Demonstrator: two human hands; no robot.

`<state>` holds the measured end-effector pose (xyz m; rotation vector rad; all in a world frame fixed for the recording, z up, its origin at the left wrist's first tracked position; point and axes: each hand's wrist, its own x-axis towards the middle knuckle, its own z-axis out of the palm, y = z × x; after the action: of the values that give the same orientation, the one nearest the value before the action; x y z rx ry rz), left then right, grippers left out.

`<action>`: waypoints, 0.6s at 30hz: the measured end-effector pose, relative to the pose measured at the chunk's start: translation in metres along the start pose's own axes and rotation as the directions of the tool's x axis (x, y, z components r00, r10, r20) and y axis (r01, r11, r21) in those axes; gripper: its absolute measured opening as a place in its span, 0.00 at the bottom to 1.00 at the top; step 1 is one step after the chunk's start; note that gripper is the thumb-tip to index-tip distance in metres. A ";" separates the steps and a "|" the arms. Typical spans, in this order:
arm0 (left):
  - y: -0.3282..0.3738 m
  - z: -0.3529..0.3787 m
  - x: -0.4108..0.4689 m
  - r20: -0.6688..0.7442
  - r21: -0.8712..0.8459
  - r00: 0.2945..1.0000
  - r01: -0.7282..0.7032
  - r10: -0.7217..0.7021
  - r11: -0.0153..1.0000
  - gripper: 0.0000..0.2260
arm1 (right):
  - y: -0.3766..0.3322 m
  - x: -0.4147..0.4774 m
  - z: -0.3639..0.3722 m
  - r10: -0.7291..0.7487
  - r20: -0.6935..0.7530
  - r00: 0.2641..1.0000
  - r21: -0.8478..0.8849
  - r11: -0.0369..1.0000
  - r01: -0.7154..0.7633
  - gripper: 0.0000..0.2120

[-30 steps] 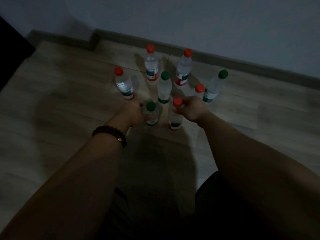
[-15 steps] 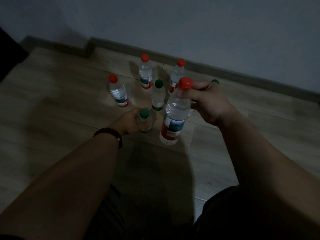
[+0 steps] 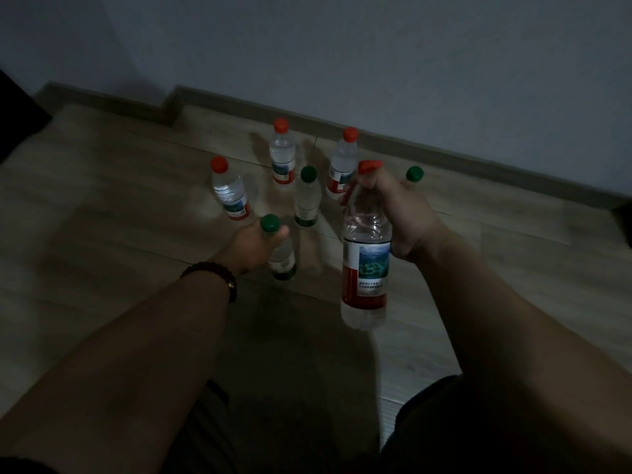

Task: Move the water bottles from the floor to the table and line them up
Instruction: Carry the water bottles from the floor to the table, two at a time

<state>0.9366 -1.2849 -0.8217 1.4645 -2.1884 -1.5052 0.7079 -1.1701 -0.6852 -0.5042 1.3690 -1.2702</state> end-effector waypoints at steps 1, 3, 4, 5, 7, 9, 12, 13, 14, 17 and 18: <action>-0.001 -0.002 -0.002 0.004 -0.044 1.000 0.028 -0.028 0.999 0.22 | 0.000 0.000 0.001 0.004 0.007 1.000 -0.014 1.000 -0.004 0.14; 0.002 -0.006 -0.007 0.002 -0.125 0.999 0.048 -0.048 0.991 0.25 | 0.001 -0.001 0.003 0.026 0.035 0.999 -0.006 1.000 -0.025 0.13; 0.005 -0.009 -0.008 -0.016 -0.151 0.999 0.045 -0.048 0.988 0.26 | 0.000 -0.001 0.005 0.038 0.050 0.998 0.014 0.999 -0.039 0.11; 0.010 -0.011 -0.010 -0.041 -0.174 0.998 0.040 -0.048 0.984 0.26 | 0.000 -0.001 0.006 0.046 0.058 0.997 0.033 0.998 -0.048 0.09; 0.022 -0.016 -0.011 -0.088 -0.258 0.995 0.027 -0.051 0.966 0.23 | 0.000 0.000 0.010 0.057 0.053 0.997 0.039 0.997 -0.059 0.08; 0.030 -0.021 -0.013 -0.115 -0.397 0.991 0.010 -0.061 0.918 0.19 | 0.001 0.002 0.013 0.084 0.038 0.996 0.003 0.996 -0.084 0.08; 0.047 -0.031 -0.022 -0.149 -0.515 0.987 -0.020 -0.066 0.857 0.16 | 0.004 0.006 0.015 0.184 0.097 0.978 -0.063 0.982 -0.178 0.10; 0.053 -0.034 -0.022 -0.164 -0.519 0.984 -0.028 -0.068 0.854 0.18 | 0.005 0.007 0.015 0.224 0.124 0.967 -0.082 0.973 -0.215 0.11; 0.060 -0.037 -0.022 -0.181 -0.508 0.982 -0.048 -0.052 0.860 0.19 | 0.006 0.008 0.015 0.267 0.136 0.954 -0.094 0.962 -0.256 0.12; 0.086 -0.045 -0.024 -0.065 -0.608 0.997 -0.070 0.039 0.791 0.16 | 0.010 0.007 0.010 0.341 0.138 0.930 -0.060 0.940 -0.336 0.15; 0.096 -0.047 -0.026 0.020 -0.671 0.997 -0.046 0.081 0.740 0.14 | 0.009 0.008 0.008 0.342 0.128 0.931 -0.047 0.940 -0.338 0.17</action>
<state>0.9151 -1.2922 -0.7143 1.0869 -1.4118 -2.0169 0.7163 -1.1767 -0.6949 -0.3429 1.2932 -0.9210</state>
